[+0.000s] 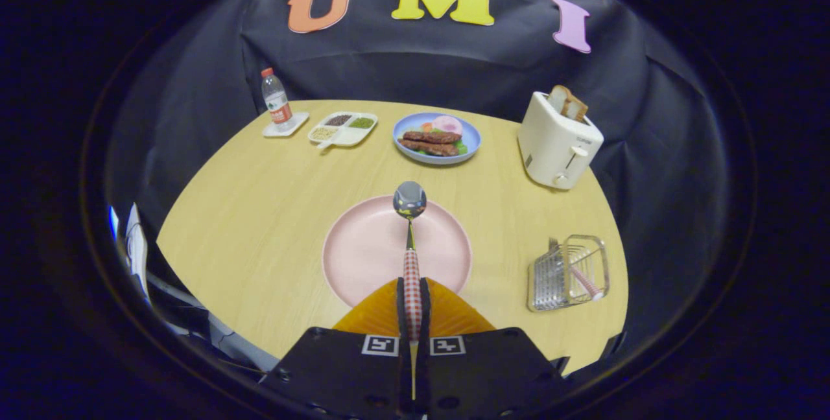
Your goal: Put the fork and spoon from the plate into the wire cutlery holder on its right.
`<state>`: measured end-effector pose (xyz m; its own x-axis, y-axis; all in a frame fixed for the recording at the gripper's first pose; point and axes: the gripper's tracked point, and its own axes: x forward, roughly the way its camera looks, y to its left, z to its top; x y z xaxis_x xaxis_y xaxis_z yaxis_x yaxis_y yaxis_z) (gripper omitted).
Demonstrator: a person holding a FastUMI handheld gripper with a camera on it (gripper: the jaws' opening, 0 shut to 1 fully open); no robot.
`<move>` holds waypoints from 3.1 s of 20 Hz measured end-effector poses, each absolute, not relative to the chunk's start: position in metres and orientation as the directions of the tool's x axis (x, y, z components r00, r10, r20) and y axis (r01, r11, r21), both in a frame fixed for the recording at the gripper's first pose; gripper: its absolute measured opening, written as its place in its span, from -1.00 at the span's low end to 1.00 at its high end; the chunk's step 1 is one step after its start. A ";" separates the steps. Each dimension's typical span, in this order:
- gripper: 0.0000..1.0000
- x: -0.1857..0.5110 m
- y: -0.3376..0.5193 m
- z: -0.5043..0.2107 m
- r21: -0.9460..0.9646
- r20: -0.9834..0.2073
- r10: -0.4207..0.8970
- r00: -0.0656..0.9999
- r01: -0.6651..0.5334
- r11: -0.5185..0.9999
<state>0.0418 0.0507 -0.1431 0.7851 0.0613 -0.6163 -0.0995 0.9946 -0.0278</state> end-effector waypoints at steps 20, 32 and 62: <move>-0.95 -0.006 -0.146 -0.101 -0.045 -0.900 -0.035 0.435 -0.013 0.999; -0.95 0.000 -0.143 -0.139 0.019 -0.967 0.008 0.256 0.042 0.999; -0.46 0.033 -0.126 -0.117 0.009 -0.951 -0.012 0.310 0.066 0.998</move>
